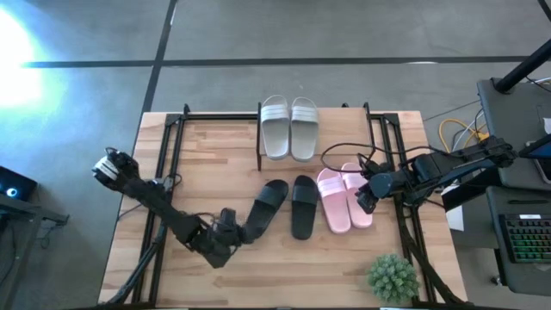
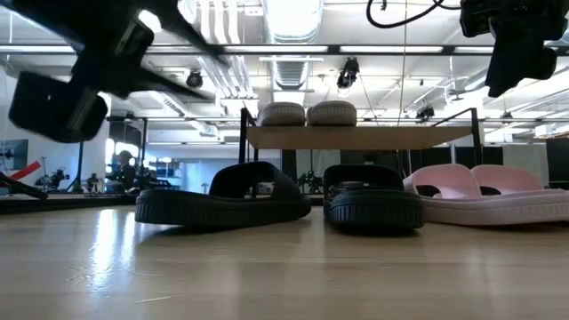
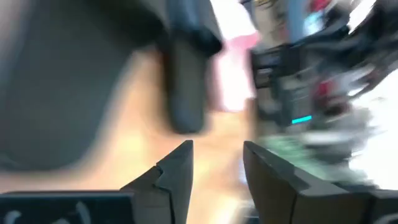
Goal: Pick and place slides into the shelf
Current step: Move the top black slide to the center of the table, then adjust the slides on the table
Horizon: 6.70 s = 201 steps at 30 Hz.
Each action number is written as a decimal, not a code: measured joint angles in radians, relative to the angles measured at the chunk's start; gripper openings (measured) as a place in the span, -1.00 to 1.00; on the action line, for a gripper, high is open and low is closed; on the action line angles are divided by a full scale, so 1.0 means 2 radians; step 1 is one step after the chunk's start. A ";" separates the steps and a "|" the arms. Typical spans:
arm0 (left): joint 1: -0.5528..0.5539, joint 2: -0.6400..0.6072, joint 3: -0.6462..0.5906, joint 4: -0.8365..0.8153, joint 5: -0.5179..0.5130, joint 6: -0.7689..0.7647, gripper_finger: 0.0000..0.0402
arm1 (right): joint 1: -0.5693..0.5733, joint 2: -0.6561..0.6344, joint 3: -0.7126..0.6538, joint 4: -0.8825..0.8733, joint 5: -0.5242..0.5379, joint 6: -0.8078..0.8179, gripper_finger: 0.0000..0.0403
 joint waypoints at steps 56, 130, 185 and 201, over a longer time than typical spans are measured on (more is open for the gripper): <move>0.212 0.028 0.022 -0.231 0.324 0.944 -0.99 | 0.000 0.000 0.000 0.000 0.028 0.063 -0.45; 0.270 -0.018 0.024 -0.237 0.369 0.665 -0.99 | -0.007 0.093 -0.107 -0.092 -0.039 -0.078 -0.96; 0.270 -0.017 0.022 -0.244 0.400 0.572 -0.99 | -0.007 0.206 -0.110 0.053 -0.077 -0.160 -0.96; 0.247 0.046 0.022 -0.153 0.435 0.604 -0.99 | -0.007 0.207 -0.109 0.071 -0.078 -0.189 -0.96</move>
